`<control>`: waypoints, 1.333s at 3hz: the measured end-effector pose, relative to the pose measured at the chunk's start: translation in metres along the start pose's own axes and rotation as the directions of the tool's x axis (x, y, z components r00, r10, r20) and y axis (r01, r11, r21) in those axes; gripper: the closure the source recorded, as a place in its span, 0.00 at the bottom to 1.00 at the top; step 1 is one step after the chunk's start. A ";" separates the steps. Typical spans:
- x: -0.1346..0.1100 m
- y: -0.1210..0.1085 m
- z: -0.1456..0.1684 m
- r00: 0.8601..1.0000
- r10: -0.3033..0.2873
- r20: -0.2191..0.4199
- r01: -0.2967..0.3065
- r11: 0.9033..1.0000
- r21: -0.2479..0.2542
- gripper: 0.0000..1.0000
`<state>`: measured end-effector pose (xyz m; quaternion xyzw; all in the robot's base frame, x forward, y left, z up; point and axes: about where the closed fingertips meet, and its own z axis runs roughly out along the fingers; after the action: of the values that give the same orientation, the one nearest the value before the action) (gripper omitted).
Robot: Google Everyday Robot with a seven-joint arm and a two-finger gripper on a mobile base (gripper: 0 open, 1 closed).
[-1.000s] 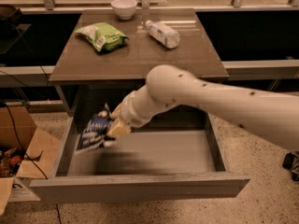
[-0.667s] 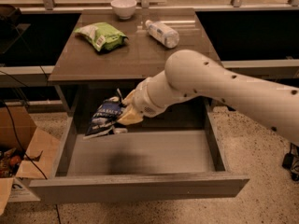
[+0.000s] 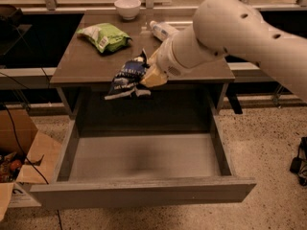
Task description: Pick blue chip bag from top drawer and place on counter
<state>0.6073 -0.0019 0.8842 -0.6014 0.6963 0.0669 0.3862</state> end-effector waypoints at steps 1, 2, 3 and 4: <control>0.002 -0.056 0.003 1.000 0.013 -0.026 -0.012 0.999 0.045 1.00; 0.016 -0.111 0.036 0.998 0.054 -0.017 -0.053 0.996 0.066 0.73; 0.027 -0.133 0.063 0.995 0.096 0.009 -0.096 0.994 0.050 0.50; 0.027 -0.138 0.065 0.995 0.100 0.015 -0.100 0.993 0.054 0.27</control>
Offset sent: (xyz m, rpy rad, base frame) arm 0.1615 -0.0331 0.0057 0.0066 -0.0264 -0.1264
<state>0.7600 -0.0237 0.8735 -0.5546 0.7246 0.0708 0.4029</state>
